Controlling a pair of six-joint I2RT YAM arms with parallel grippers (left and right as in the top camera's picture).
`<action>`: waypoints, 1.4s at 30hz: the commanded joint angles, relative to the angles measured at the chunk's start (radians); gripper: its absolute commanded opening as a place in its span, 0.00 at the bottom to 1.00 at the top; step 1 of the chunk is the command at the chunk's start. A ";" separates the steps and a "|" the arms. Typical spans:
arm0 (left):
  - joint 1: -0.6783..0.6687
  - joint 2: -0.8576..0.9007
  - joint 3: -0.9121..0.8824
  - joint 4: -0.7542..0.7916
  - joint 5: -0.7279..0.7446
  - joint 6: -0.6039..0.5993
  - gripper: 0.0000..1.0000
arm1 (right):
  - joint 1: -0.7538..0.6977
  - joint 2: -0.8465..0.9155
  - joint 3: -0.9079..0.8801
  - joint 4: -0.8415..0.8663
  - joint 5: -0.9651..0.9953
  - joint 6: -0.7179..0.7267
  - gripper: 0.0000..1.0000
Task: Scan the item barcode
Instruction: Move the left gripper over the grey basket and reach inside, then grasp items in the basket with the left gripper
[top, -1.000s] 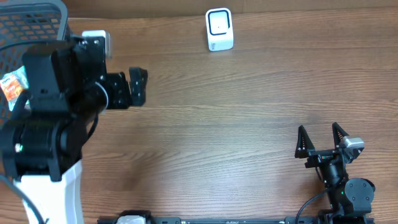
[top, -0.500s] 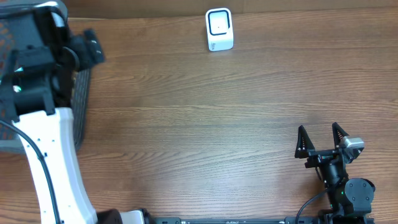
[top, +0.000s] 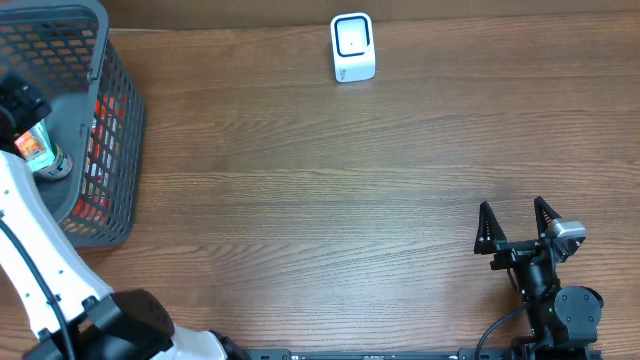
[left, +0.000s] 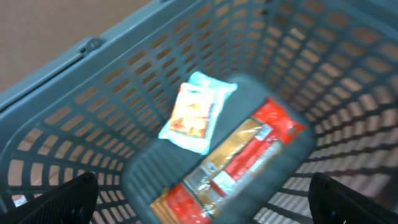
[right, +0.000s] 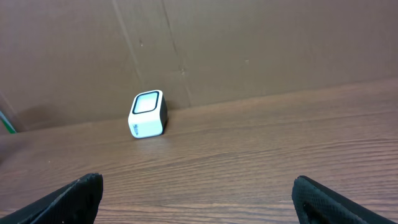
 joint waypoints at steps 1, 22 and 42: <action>0.066 0.086 0.021 0.020 0.046 0.063 1.00 | -0.005 -0.008 -0.011 0.005 -0.002 0.003 1.00; 0.179 0.390 0.021 0.197 0.188 0.327 1.00 | -0.006 -0.008 -0.011 0.005 -0.002 0.003 1.00; 0.177 0.512 0.020 0.246 0.267 0.311 1.00 | -0.006 -0.008 -0.011 0.005 -0.002 0.003 1.00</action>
